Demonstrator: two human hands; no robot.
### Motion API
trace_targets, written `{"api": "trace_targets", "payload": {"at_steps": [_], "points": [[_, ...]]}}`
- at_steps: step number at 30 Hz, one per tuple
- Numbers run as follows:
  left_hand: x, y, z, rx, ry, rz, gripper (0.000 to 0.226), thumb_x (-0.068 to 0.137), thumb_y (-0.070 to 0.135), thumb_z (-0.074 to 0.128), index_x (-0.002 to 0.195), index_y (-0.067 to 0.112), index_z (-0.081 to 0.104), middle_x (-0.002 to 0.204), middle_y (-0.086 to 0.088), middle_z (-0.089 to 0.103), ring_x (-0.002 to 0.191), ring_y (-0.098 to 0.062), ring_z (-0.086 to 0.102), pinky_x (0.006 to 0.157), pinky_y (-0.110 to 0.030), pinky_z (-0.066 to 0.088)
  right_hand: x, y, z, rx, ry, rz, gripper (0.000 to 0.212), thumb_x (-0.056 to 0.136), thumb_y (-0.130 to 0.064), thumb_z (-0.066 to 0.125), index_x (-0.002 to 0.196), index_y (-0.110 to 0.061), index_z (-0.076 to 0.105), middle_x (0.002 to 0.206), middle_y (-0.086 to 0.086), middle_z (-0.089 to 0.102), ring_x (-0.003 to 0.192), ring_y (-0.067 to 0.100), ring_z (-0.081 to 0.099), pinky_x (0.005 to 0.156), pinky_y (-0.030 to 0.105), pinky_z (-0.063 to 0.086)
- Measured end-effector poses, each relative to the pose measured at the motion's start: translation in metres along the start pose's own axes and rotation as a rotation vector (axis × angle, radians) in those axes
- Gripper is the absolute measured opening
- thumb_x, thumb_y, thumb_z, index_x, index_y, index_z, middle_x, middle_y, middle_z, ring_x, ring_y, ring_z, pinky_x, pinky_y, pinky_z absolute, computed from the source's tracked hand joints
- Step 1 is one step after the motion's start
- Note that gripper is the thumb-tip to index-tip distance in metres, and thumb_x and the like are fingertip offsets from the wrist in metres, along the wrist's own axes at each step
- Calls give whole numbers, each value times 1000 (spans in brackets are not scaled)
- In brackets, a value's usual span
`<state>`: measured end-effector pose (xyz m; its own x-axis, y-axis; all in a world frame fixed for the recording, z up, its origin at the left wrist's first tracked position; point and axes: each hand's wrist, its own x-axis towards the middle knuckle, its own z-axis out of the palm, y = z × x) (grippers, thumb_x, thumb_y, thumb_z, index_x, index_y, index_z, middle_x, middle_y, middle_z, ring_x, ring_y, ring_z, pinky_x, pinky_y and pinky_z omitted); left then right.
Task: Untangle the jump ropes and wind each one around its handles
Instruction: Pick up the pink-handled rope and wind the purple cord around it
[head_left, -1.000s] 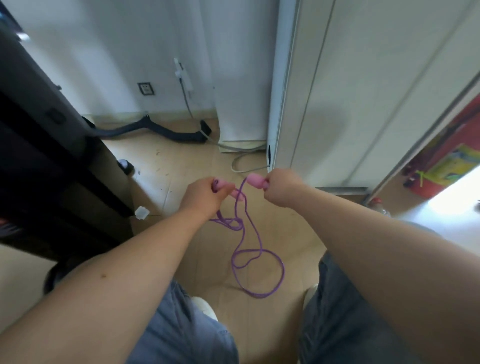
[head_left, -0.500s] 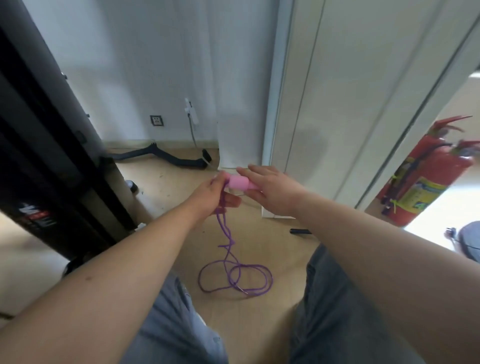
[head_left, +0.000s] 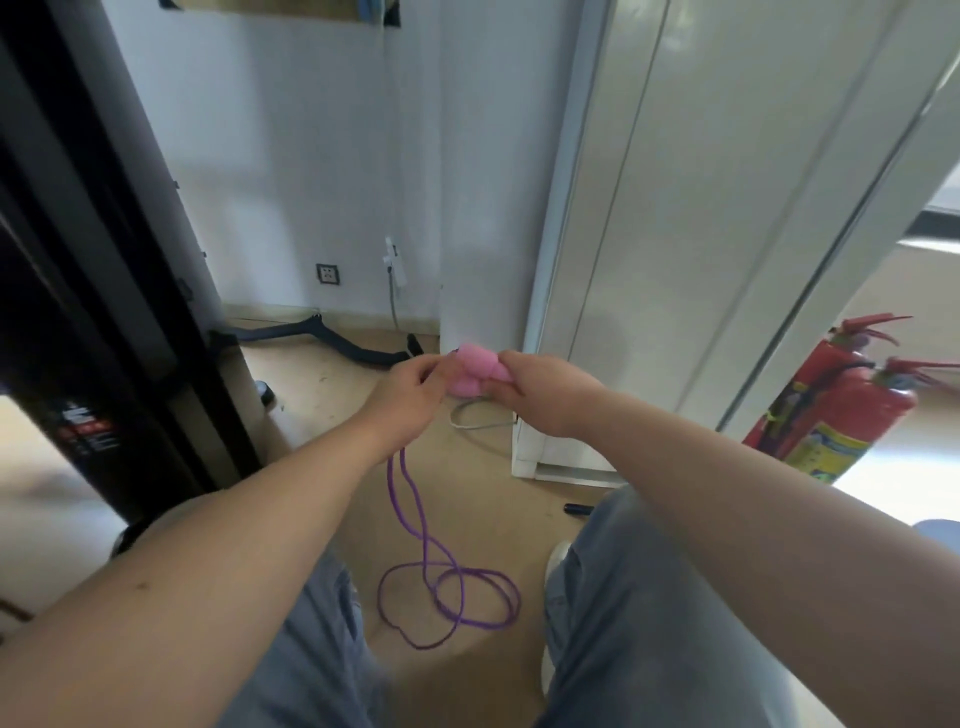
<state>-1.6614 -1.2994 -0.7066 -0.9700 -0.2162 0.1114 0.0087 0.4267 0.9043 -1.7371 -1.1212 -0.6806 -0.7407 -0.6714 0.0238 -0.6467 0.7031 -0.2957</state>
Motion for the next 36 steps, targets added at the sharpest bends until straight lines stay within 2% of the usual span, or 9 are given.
{"api": "trace_targets", "payload": {"at_steps": [2,4,8,14,20,24,27,30,36], "points": [[3,1,-5,-17,84,26,25,106,32,43,99,25,66,52,24,57,49,8,50,48,-12,35,2,-1,-2,74,-41,-5,29,100,-49,51,106,-21,53,94,0,61,88,24,59,76,35,45],[7,0,-11,5,107,42,26,106,25,43,99,25,68,50,29,56,48,11,50,47,-10,34,7,-2,0,126,-102,-10,26,97,-42,59,111,-20,55,97,-1,63,89,22,59,75,33,44],[25,-18,-26,-144,88,-31,30,106,33,42,92,26,68,51,15,44,46,-6,36,47,-27,27,24,6,13,243,-219,-7,6,96,-26,61,94,-23,56,83,-3,61,74,18,59,65,26,45],[57,-31,-37,-197,-96,-114,36,107,34,38,93,15,64,58,5,35,48,-9,27,46,-25,22,55,14,29,445,-289,7,17,102,-27,51,110,-14,58,90,3,67,71,16,64,66,32,57],[87,-46,-33,-193,-110,-150,37,107,34,38,79,18,57,58,5,37,49,-11,27,50,-28,23,84,26,32,473,-376,24,14,102,-31,50,105,-18,55,78,2,57,59,14,50,56,29,48],[112,-64,-36,212,-7,-21,41,104,43,40,79,29,68,59,16,56,54,-5,46,55,-26,35,98,30,45,599,-398,106,12,100,-35,54,101,-23,57,75,-2,47,58,13,39,50,26,39],[128,-88,-42,415,110,66,55,99,55,43,72,14,66,64,-4,61,59,-19,53,60,-32,40,103,29,52,684,-440,123,17,100,-33,56,105,-17,57,74,-1,46,56,13,36,48,25,35],[140,-102,-42,329,183,48,66,96,60,44,77,0,64,75,-20,63,69,-33,56,61,-32,39,110,30,45,743,-465,123,17,100,-29,57,107,-14,56,72,-1,45,53,12,33,47,24,31],[158,-96,-42,0,132,-49,60,93,56,56,76,-1,63,66,-11,46,58,-19,36,60,-32,34,111,35,41,947,-502,110,17,101,-17,54,117,-10,56,73,1,45,51,12,32,45,23,29]]}}
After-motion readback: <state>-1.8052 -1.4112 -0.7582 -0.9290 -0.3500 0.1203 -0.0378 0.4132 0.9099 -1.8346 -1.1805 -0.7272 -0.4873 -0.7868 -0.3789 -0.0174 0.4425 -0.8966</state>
